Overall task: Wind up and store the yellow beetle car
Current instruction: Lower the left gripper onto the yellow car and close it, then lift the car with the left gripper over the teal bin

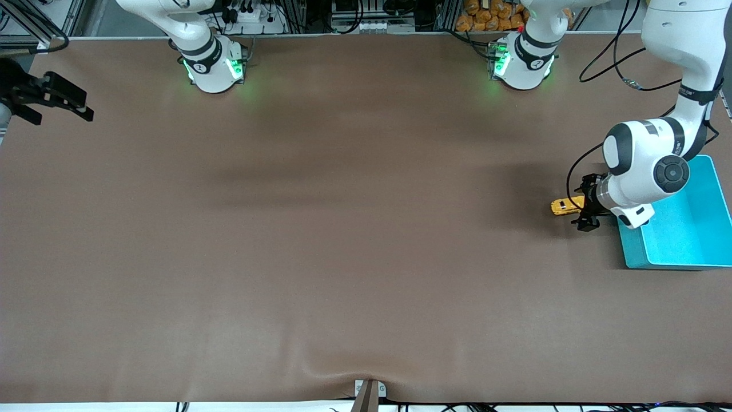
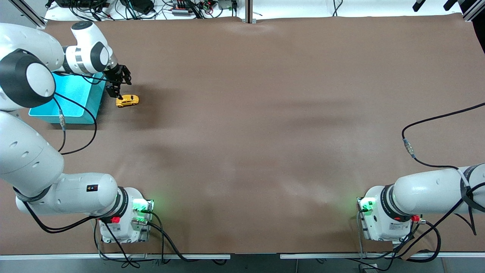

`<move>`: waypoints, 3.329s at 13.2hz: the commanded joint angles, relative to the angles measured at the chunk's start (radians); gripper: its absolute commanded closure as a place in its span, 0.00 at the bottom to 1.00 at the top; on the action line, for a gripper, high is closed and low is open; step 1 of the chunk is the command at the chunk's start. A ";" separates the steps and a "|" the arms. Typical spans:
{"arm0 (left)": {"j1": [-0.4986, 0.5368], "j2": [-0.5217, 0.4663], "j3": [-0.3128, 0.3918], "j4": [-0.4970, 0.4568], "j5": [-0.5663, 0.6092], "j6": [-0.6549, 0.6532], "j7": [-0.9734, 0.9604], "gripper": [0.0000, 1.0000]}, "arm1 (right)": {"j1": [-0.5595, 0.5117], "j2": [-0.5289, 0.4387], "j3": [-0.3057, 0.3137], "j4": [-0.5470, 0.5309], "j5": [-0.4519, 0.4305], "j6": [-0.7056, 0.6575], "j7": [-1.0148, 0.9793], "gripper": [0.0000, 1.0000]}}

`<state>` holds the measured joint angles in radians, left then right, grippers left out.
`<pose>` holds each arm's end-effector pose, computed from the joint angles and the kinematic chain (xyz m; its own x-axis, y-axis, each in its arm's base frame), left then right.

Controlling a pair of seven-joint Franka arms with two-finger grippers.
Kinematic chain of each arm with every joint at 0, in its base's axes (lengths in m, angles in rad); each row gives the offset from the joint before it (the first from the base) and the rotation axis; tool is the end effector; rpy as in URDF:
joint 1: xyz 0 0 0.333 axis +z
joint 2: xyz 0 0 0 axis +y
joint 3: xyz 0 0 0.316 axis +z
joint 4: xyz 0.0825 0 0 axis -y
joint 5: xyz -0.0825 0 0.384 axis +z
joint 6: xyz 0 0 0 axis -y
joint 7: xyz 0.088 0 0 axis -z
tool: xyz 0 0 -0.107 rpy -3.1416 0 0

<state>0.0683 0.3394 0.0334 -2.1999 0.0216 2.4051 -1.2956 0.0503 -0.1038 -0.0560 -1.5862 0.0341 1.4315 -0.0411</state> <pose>0.5386 0.0554 0.2161 0.1895 0.9818 -0.0139 0.9725 -0.1896 -0.1352 0.5070 -0.0006 0.6606 0.9980 0.0407 -0.0493 0.0386 -0.9984 -0.0418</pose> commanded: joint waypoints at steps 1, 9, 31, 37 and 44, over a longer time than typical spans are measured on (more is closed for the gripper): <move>0.008 0.015 -0.006 -0.024 0.021 0.060 -0.027 0.00 | 0.016 -0.051 -0.007 -0.057 -0.022 0.033 0.023 0.00; 0.031 0.024 -0.004 -0.069 0.023 0.132 -0.027 0.00 | 0.013 -0.047 -0.033 -0.058 -0.022 0.084 0.015 0.00; 0.091 -0.190 -0.004 0.233 0.059 -0.342 0.383 1.00 | 0.014 -0.047 -0.013 -0.044 -0.011 0.070 0.010 0.00; 0.352 -0.186 -0.006 0.243 0.124 -0.311 1.120 1.00 | 0.014 -0.045 -0.011 -0.044 -0.010 0.075 0.010 0.00; 0.461 -0.021 -0.009 0.239 0.115 -0.134 1.412 1.00 | 0.011 -0.045 -0.013 -0.046 -0.010 0.075 0.012 0.00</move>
<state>0.5088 0.2782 0.0401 -1.9707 0.1228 2.2279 0.0859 0.0504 -0.1294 -0.0629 -1.6194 0.0266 1.5013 -0.0411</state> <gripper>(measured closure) 0.537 0.000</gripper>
